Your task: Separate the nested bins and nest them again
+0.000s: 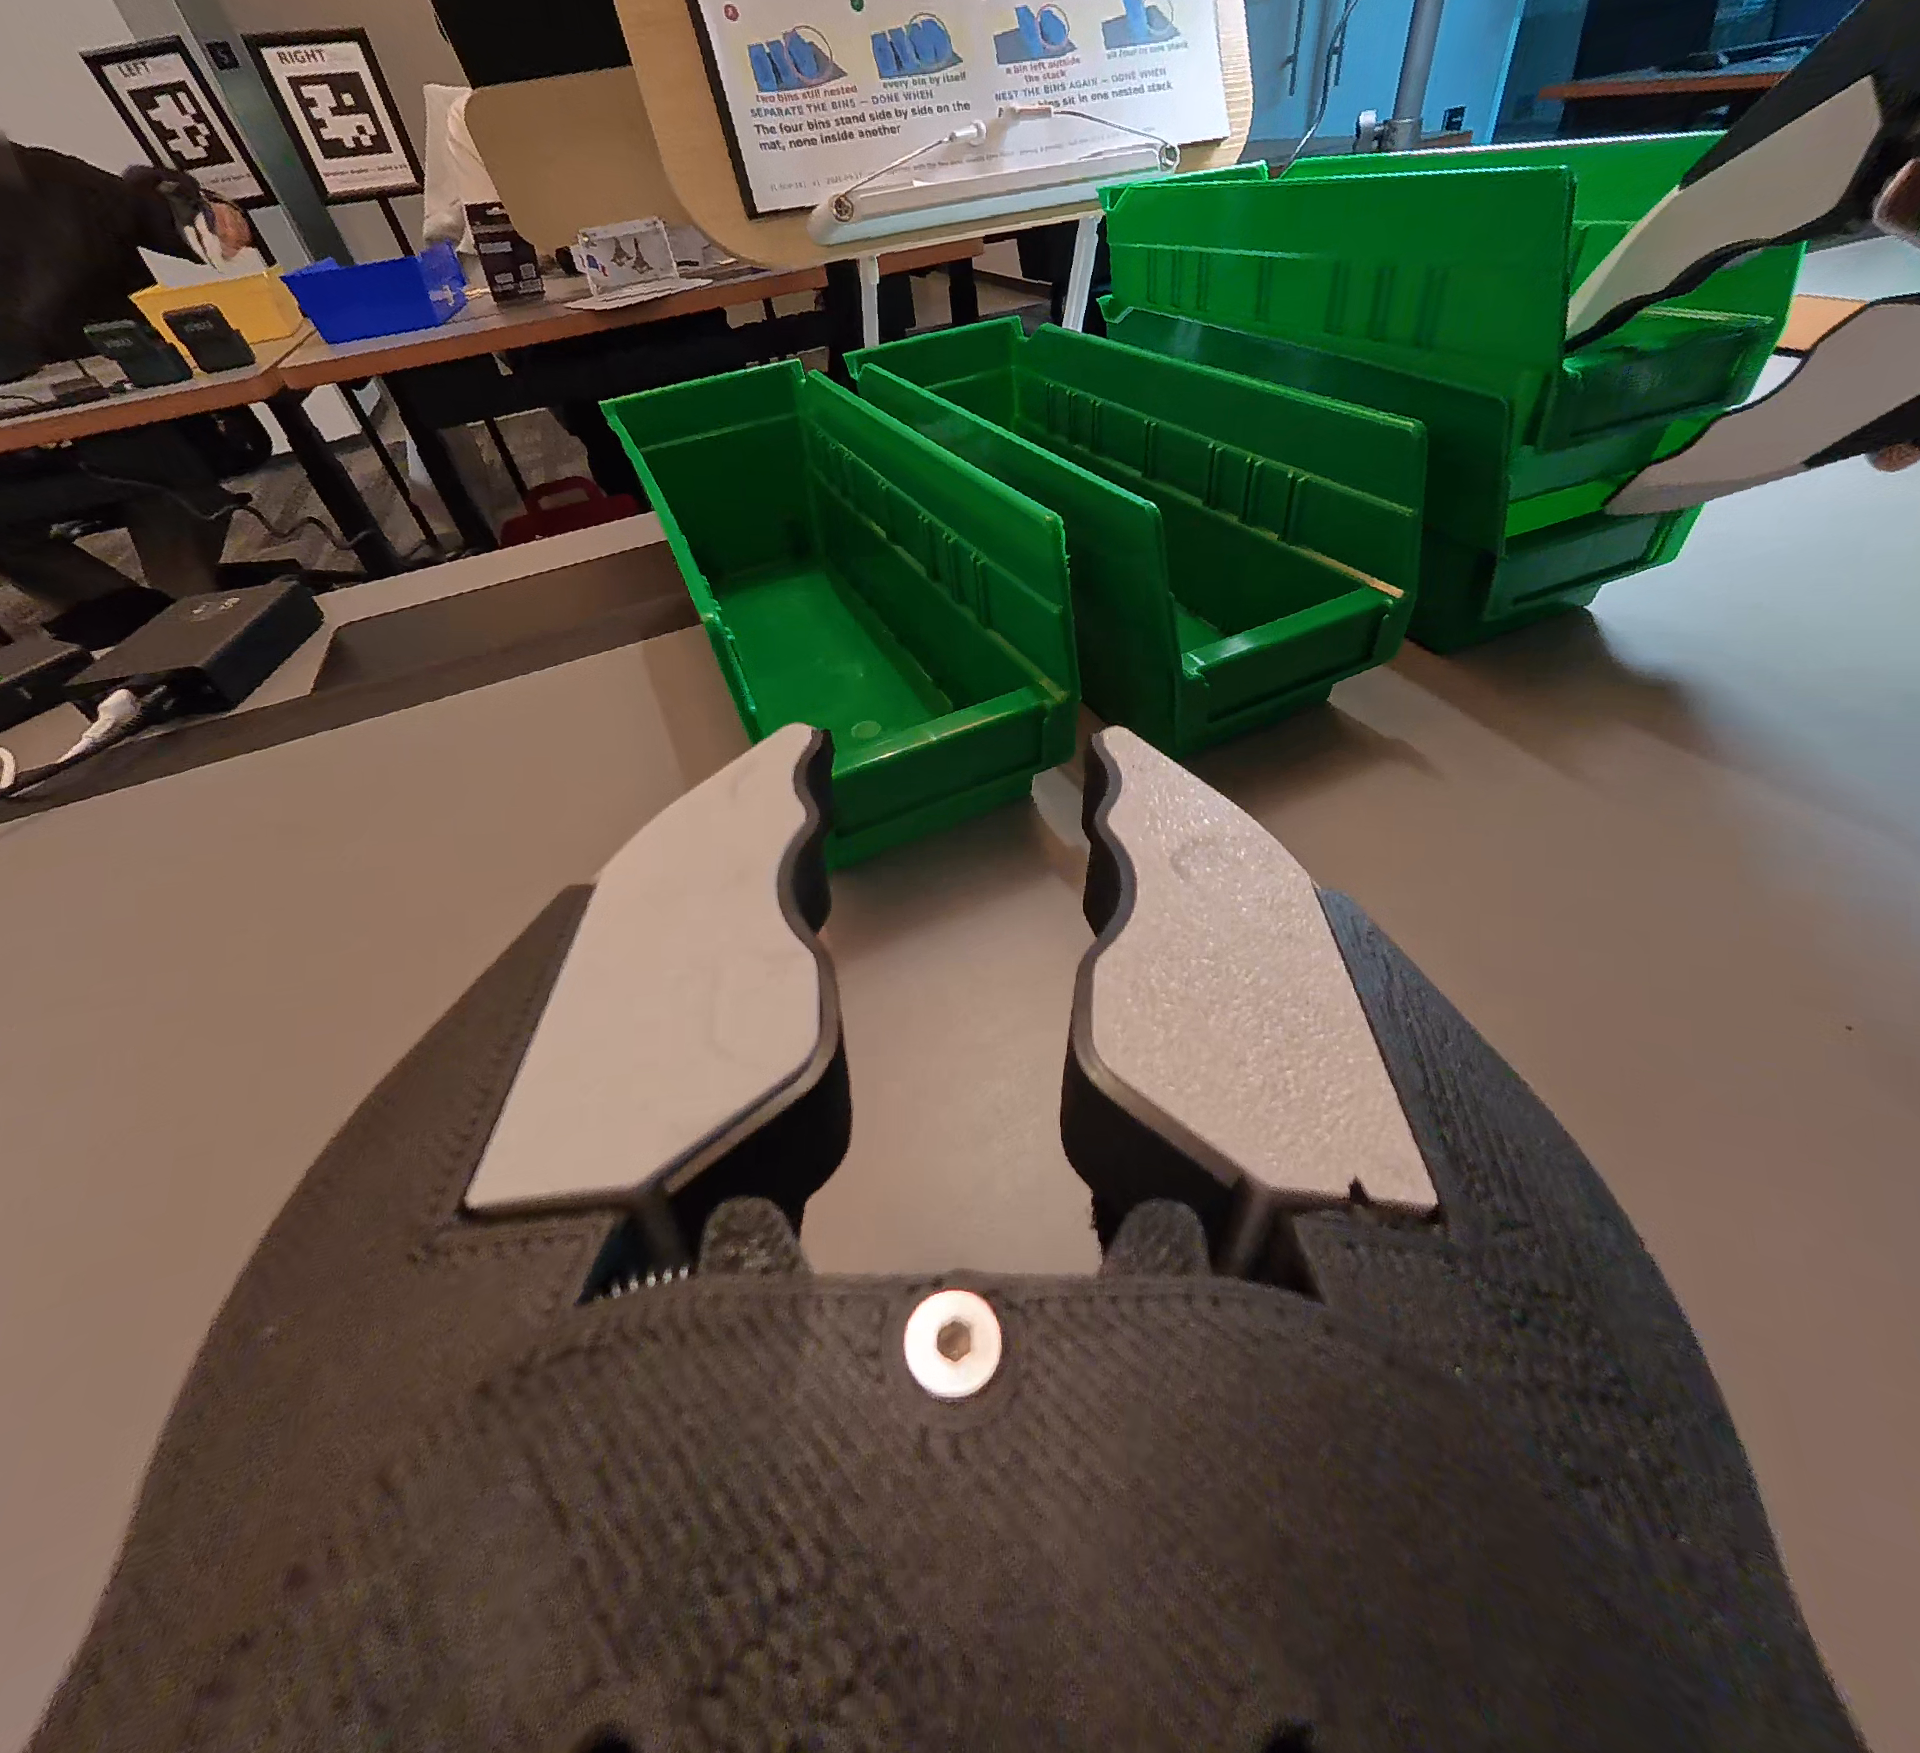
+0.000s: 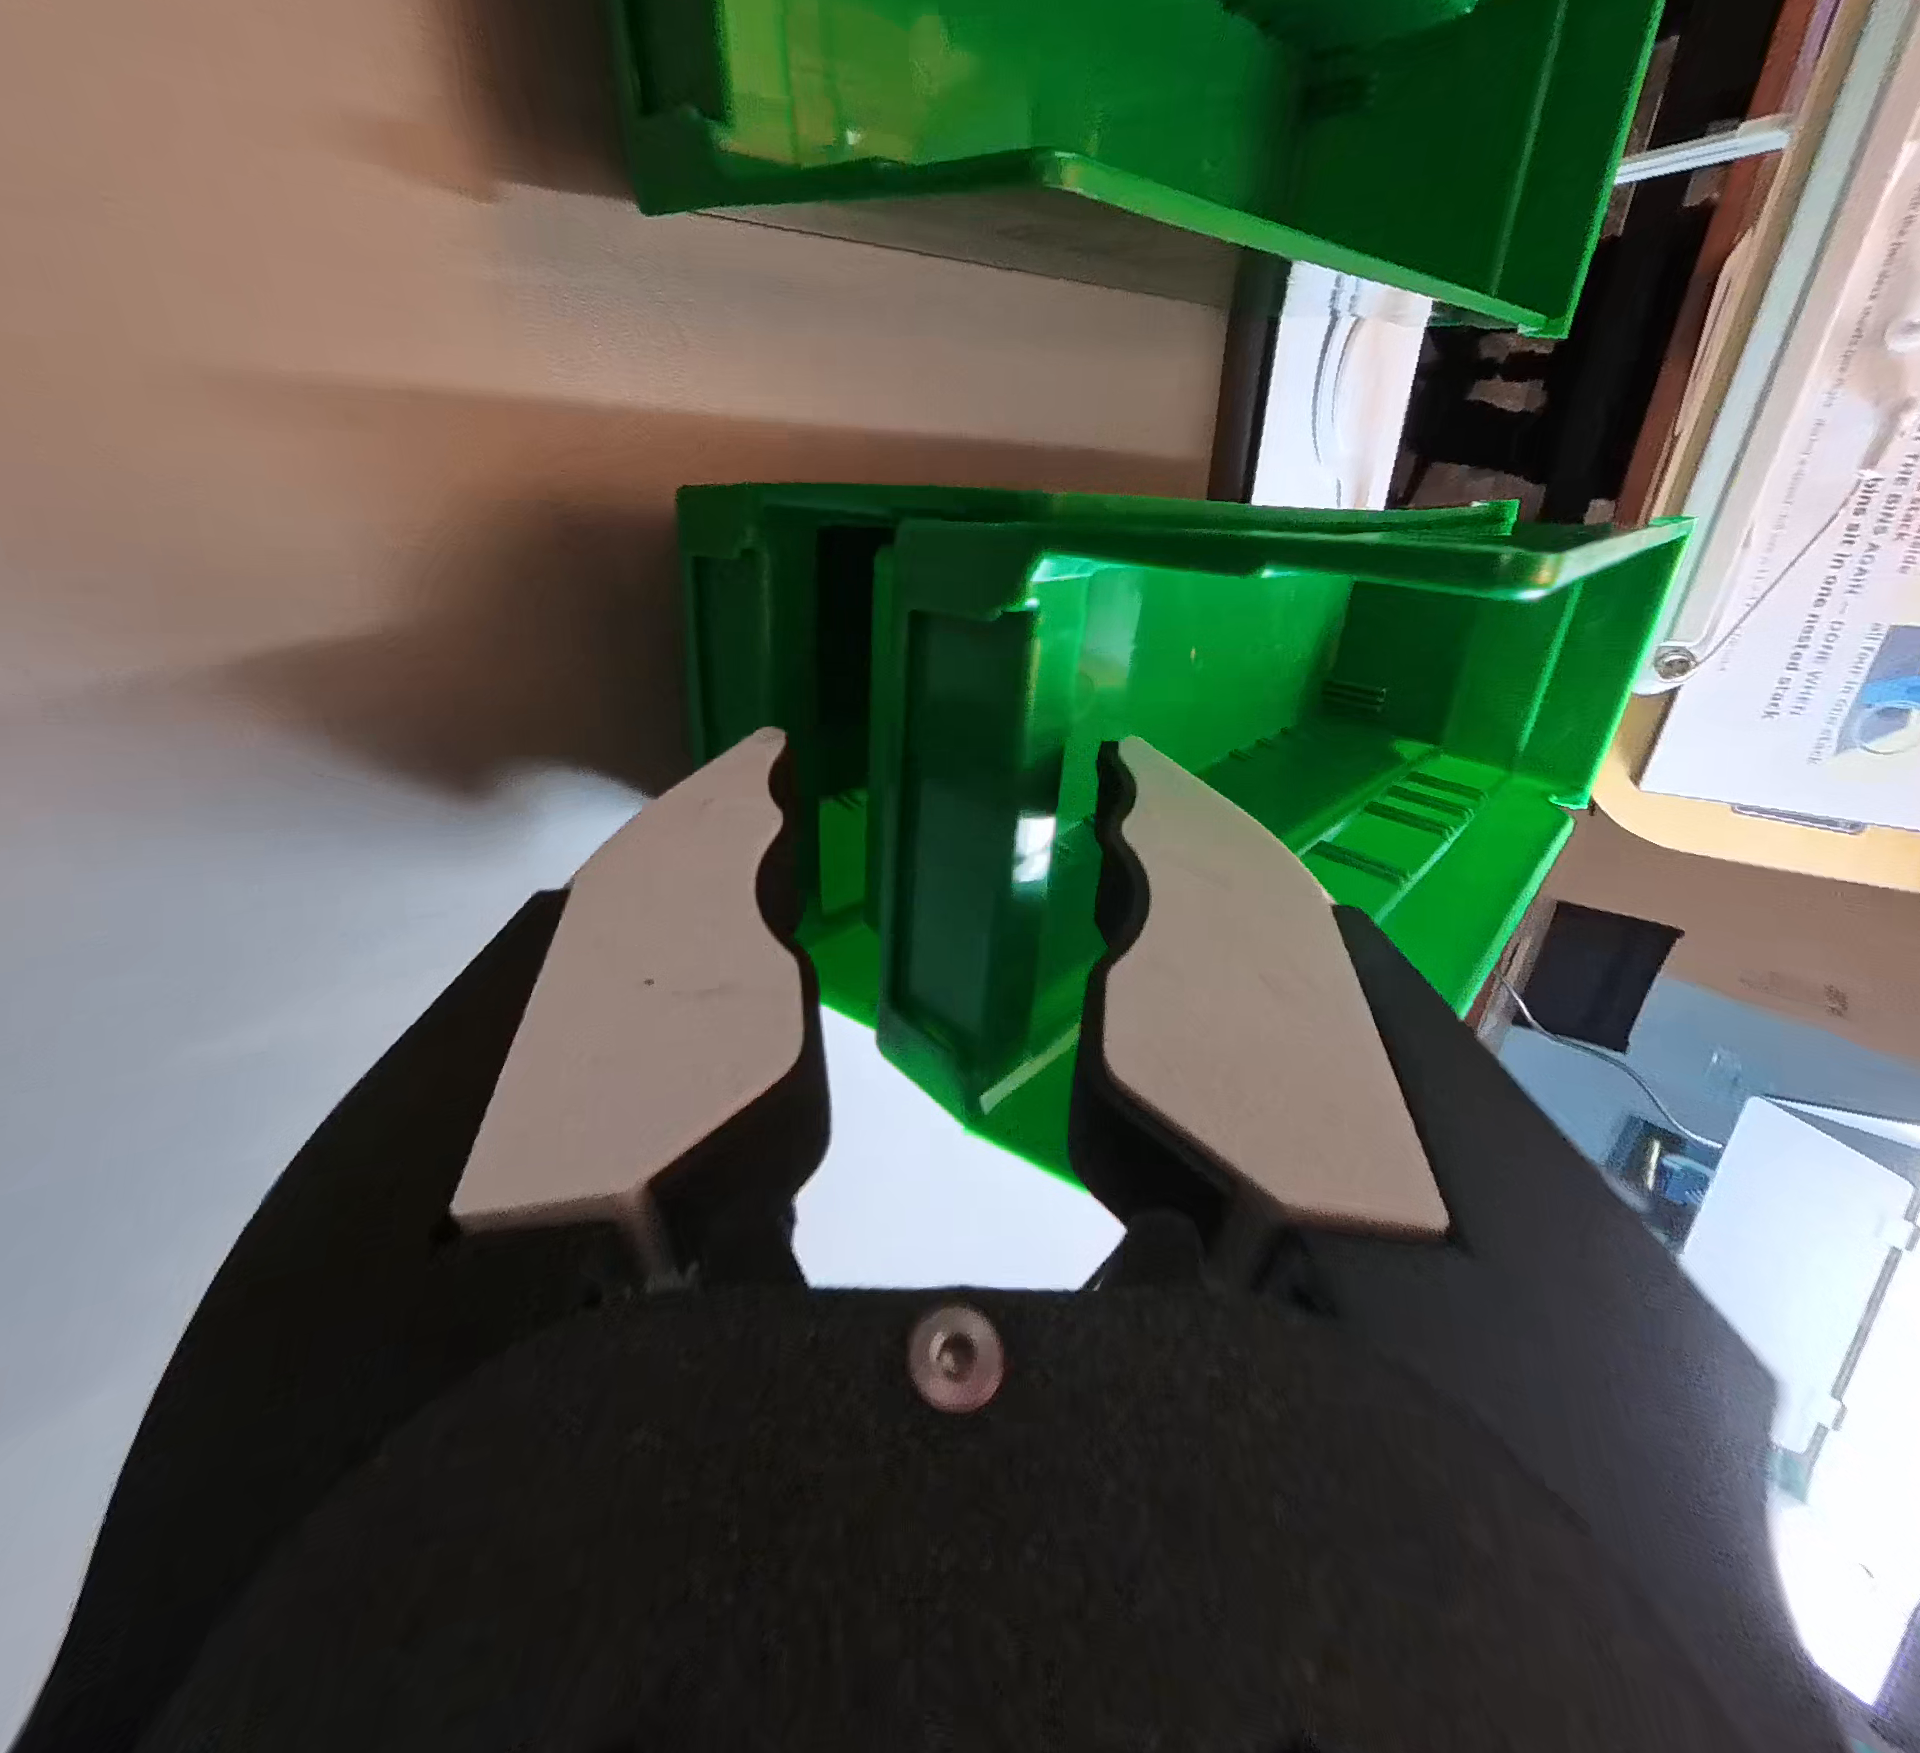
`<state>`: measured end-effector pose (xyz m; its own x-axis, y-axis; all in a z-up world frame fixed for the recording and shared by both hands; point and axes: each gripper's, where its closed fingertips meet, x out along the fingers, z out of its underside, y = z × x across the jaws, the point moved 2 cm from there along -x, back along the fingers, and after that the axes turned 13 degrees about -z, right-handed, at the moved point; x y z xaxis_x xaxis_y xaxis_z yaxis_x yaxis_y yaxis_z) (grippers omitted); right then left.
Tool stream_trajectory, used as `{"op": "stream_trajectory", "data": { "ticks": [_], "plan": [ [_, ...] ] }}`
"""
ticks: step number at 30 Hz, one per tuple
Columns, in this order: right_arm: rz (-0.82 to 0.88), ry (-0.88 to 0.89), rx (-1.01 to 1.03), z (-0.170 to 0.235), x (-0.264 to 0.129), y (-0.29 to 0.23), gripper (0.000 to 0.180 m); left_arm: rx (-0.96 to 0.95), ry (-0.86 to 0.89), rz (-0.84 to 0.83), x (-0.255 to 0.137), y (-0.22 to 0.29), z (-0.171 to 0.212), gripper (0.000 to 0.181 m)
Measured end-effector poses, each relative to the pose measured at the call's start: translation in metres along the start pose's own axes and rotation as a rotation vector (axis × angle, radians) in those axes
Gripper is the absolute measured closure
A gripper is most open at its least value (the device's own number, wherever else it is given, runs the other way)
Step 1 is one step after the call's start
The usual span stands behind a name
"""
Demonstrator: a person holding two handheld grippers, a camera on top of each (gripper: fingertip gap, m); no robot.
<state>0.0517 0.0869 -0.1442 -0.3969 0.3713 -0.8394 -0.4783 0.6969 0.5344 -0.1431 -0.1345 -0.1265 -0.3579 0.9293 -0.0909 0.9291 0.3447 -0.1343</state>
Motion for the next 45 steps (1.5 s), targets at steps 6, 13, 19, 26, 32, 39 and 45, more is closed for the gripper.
{"op": "stream_trajectory", "data": {
  "ticks": [6,13,19,26,32,39,45],
  "plan": [
    [-0.061,-0.013,-0.025,0.002,0.013,-0.01,0.15,-0.008,0.002,0.005,0.0,-0.001,-0.001,0.135],
    [-0.085,0.057,0.001,-0.003,-0.005,-0.015,0.143,-0.005,0.009,0.006,-0.001,0.0,-0.002,0.135],
    [-0.029,0.239,0.073,-0.02,-0.041,-0.02,0.139,0.0,0.008,0.005,-0.001,0.0,-0.002,0.135],
    [0.012,0.562,0.205,-0.047,-0.073,-0.055,0.136,0.003,-0.011,0.015,0.001,0.003,0.003,0.135],
    [0.005,0.597,0.21,-0.082,-0.05,-0.081,0.131,0.013,-0.019,0.018,0.002,0.004,0.004,0.135],
    [0.136,0.433,0.153,-0.128,0.0,-0.054,0.131,0.017,-0.019,0.027,0.001,0.005,0.004,0.135],
    [0.08,0.27,0.142,-0.146,0.04,-0.029,0.127,0.003,-0.014,0.034,0.0,0.004,0.002,0.135]
  ]
}}
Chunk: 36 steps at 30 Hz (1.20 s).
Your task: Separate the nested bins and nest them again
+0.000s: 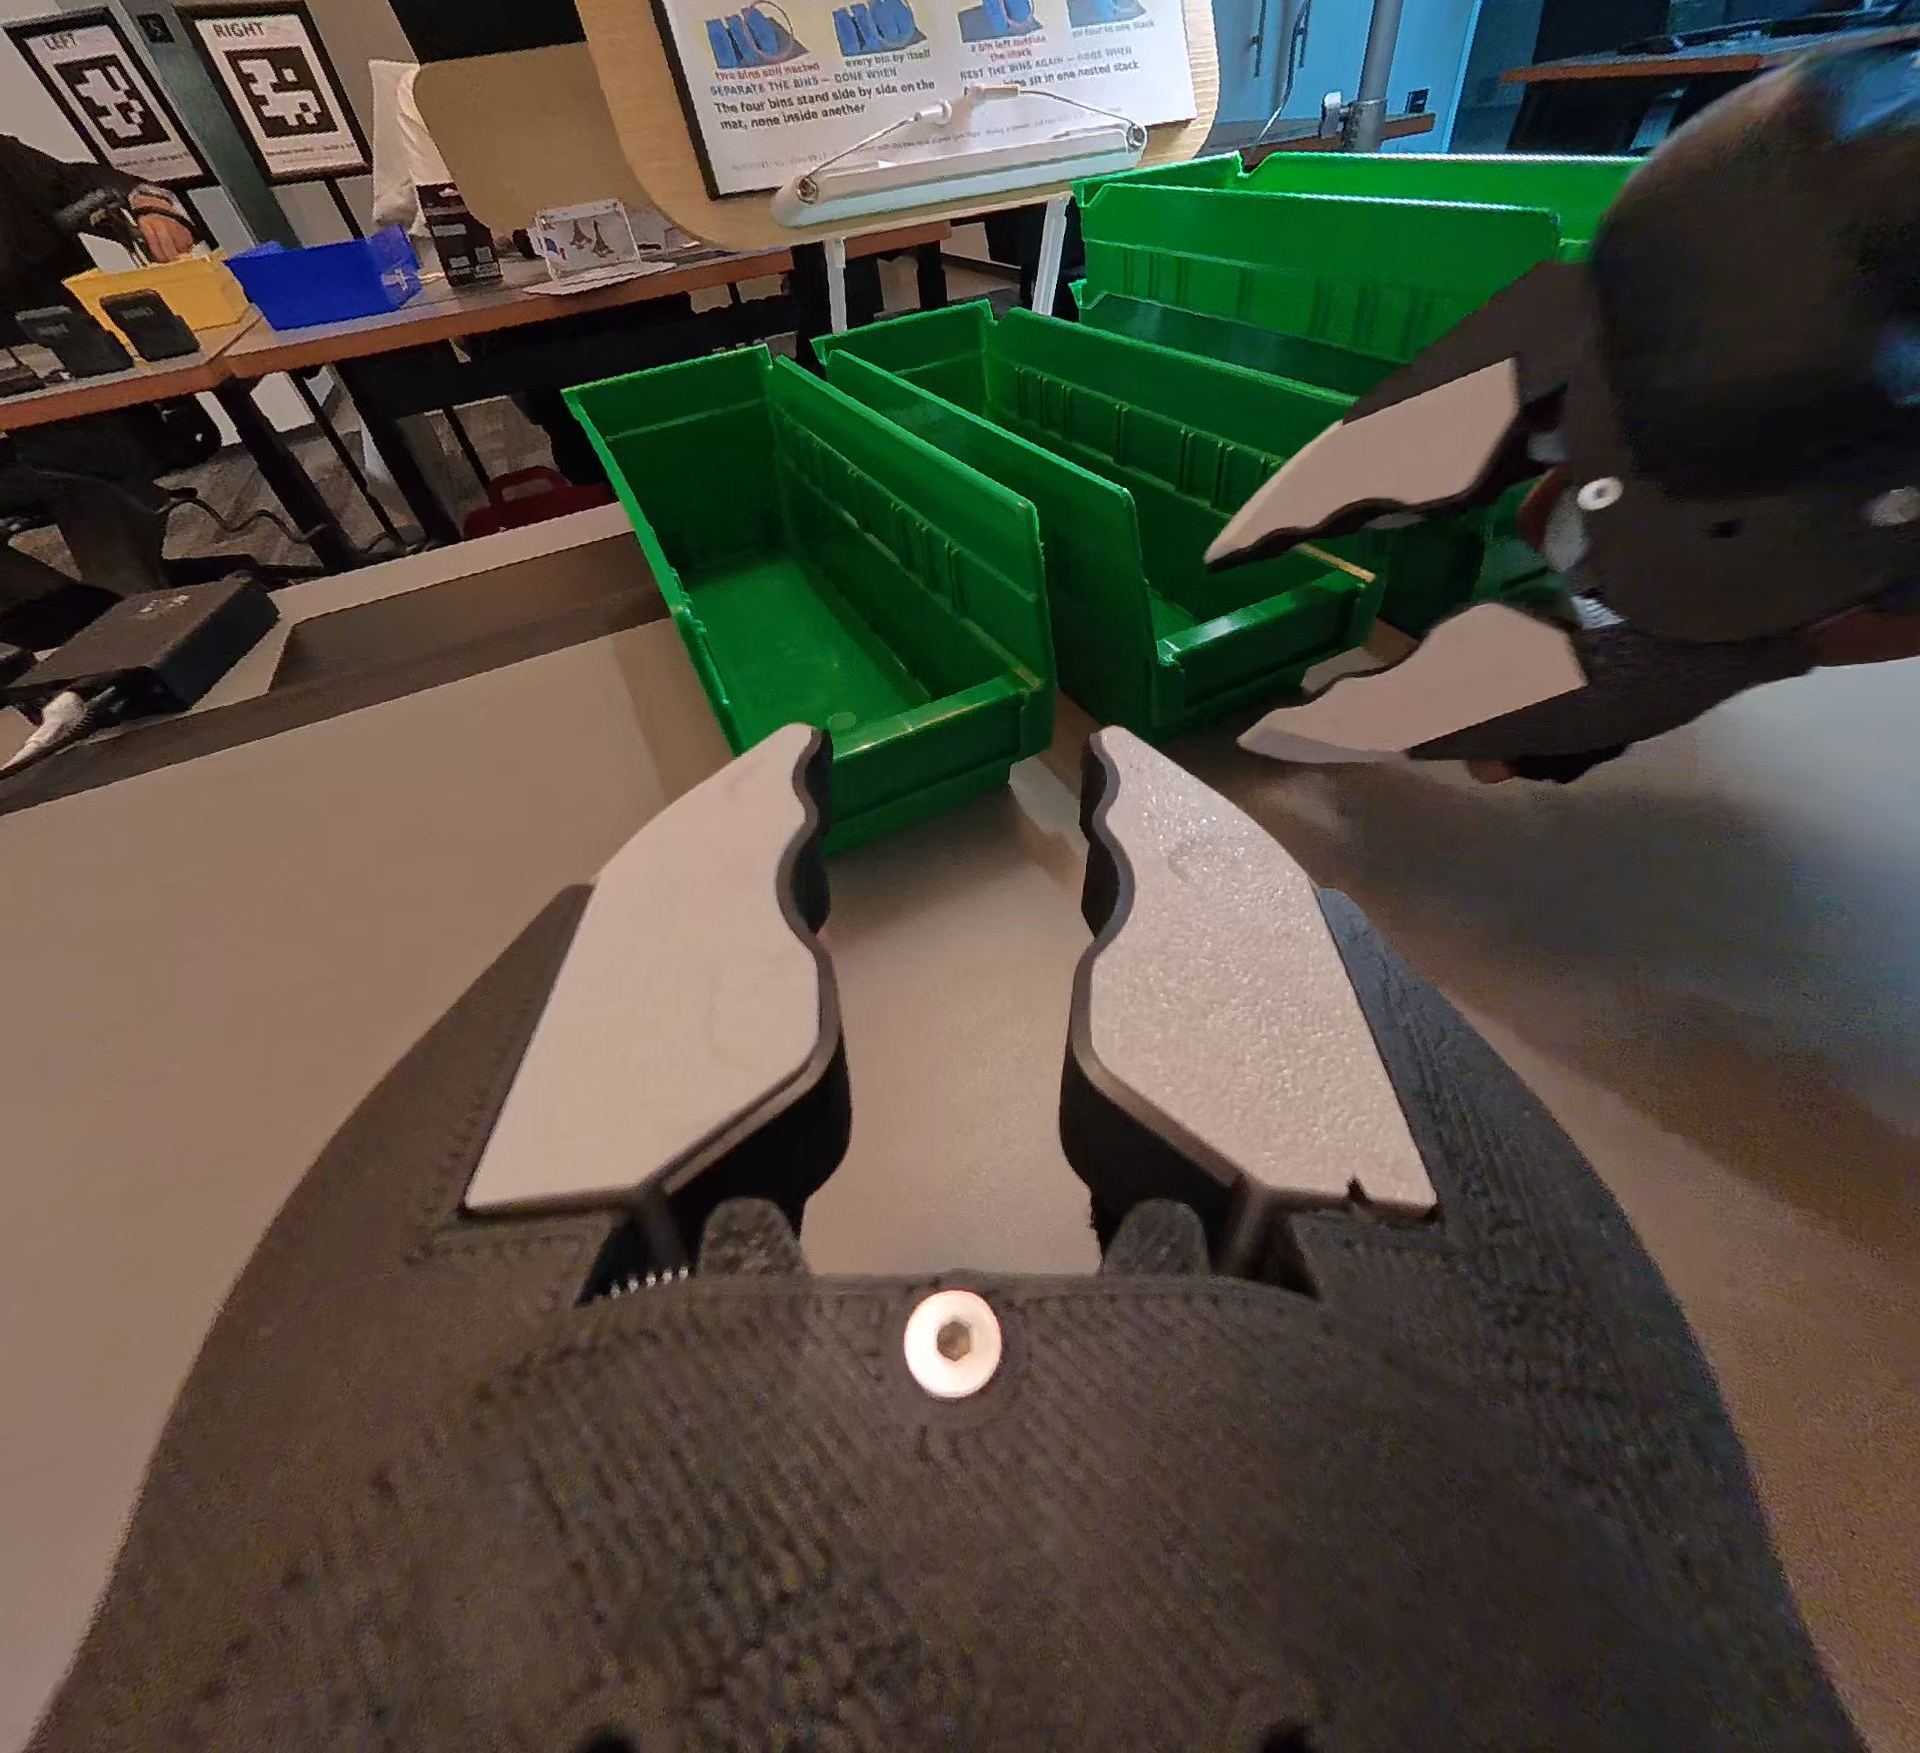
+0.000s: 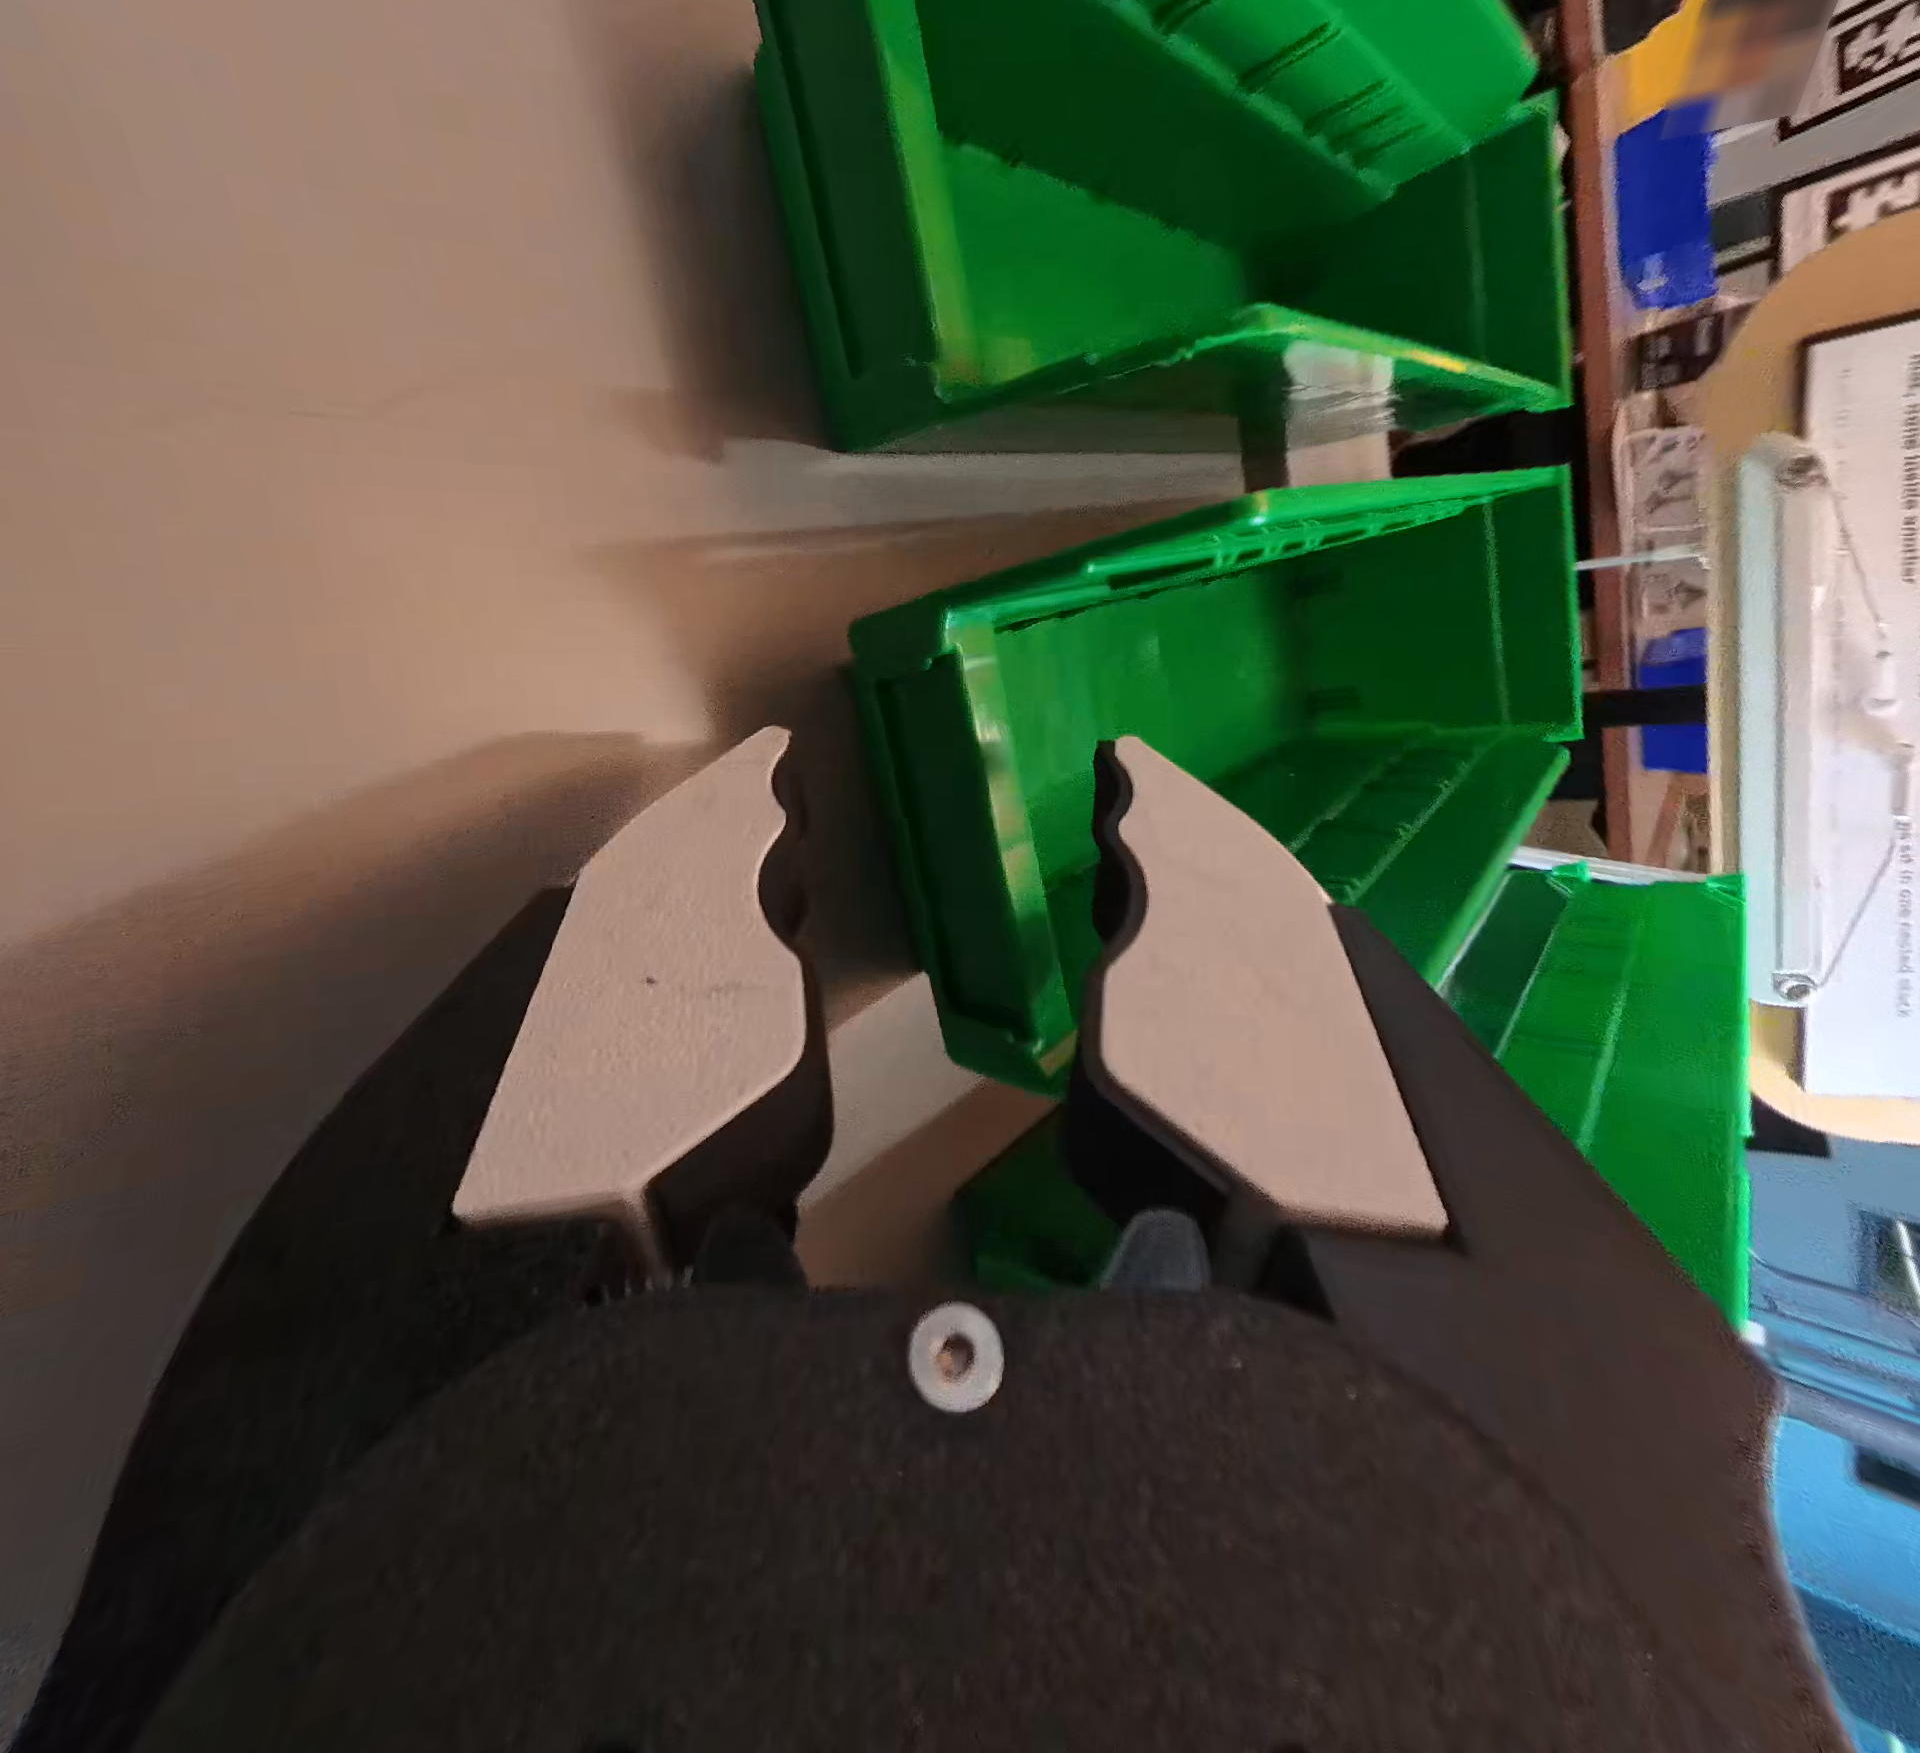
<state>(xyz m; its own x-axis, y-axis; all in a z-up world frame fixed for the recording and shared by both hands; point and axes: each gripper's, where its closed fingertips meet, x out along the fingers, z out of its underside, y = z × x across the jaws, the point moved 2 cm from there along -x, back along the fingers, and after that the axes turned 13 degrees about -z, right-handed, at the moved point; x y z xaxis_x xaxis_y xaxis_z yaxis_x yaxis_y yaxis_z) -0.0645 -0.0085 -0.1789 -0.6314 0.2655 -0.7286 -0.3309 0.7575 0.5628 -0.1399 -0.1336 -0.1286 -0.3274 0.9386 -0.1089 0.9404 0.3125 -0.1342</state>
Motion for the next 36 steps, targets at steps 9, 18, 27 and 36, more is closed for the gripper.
{"op": "stream_trajectory", "data": {
  "ticks": [9,18,27,36],
  "plan": [
    [-0.072,-0.082,0.005,0.009,0.03,0.003,0.139,-0.006,0.029,0.015,-0.004,0.002,-0.006,0.134],
    [-0.048,-0.045,-0.055,0.005,0.011,-0.005,0.148,-0.004,0.046,0.054,-0.006,0.008,-0.008,0.133],
    [-0.069,0.079,-0.041,-0.016,-0.048,-0.004,0.148,0.007,0.051,0.087,-0.008,0.014,-0.009,0.133],
    [-0.019,0.244,-0.06,-0.047,-0.152,0.016,0.148,0.01,0.052,0.098,-0.009,0.015,-0.009,0.134]
  ]
}}
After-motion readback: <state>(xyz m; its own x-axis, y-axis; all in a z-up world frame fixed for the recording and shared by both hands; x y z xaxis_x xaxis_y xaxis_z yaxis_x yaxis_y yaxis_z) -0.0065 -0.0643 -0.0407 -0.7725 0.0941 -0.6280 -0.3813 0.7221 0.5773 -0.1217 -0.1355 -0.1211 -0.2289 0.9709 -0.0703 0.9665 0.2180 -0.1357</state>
